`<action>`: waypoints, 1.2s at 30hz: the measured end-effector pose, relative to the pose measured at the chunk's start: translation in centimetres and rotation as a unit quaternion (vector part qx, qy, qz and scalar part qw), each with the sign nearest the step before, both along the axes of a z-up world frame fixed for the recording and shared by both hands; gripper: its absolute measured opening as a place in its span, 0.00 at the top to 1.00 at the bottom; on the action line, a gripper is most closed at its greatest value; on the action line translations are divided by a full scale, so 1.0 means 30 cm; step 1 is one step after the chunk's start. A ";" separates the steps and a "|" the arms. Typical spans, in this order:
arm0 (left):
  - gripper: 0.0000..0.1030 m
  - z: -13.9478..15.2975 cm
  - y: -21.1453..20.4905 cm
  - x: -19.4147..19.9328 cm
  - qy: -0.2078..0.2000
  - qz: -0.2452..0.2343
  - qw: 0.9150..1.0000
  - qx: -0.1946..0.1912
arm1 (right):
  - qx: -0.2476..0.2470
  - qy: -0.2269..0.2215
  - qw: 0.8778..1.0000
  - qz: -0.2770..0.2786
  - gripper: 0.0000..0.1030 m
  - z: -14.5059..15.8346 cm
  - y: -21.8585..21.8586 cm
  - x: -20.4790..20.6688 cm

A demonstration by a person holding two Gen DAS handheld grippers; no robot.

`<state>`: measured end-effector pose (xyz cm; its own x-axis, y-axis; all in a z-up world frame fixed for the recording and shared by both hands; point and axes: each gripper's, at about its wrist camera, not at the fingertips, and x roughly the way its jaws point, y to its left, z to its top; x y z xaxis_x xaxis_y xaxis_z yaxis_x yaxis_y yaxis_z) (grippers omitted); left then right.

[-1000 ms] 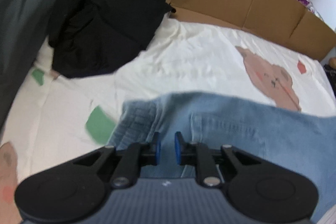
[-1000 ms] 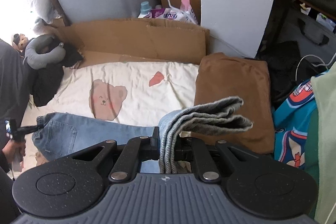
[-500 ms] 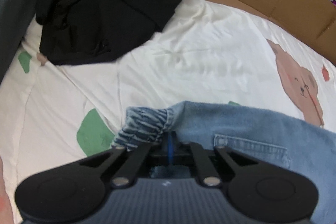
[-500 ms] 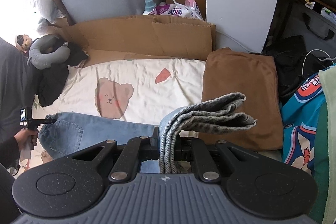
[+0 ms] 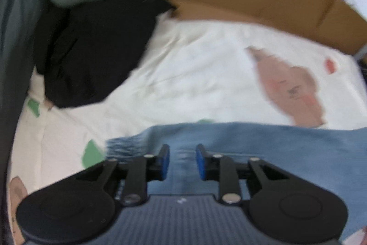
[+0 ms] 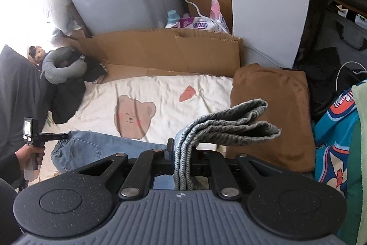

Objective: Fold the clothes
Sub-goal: 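Carry the hem layers with the right tool over the pants toward the waistband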

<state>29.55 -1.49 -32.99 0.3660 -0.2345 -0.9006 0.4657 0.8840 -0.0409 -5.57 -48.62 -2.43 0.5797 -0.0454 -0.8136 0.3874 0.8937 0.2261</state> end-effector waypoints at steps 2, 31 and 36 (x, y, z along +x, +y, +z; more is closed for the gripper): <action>0.67 0.030 -0.056 -0.050 0.007 -0.018 0.999 -0.029 | 0.004 -0.007 1.000 0.005 0.92 0.012 0.008 0.006; 0.48 -0.185 -0.532 -0.491 0.116 -0.327 0.936 -0.064 | 0.049 -0.050 0.989 0.128 0.91 0.084 0.325 0.293; 0.42 -0.160 -0.484 -0.475 0.113 -0.301 0.943 -0.091 | 0.057 -0.045 0.985 0.158 0.91 0.079 0.441 0.376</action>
<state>15.31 -16.00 -37.79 -0.0786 -0.4968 -0.8643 0.8417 0.4314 -0.3245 5.71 -35.40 -0.06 0.6195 0.2382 -0.7480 0.0676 0.9331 0.3531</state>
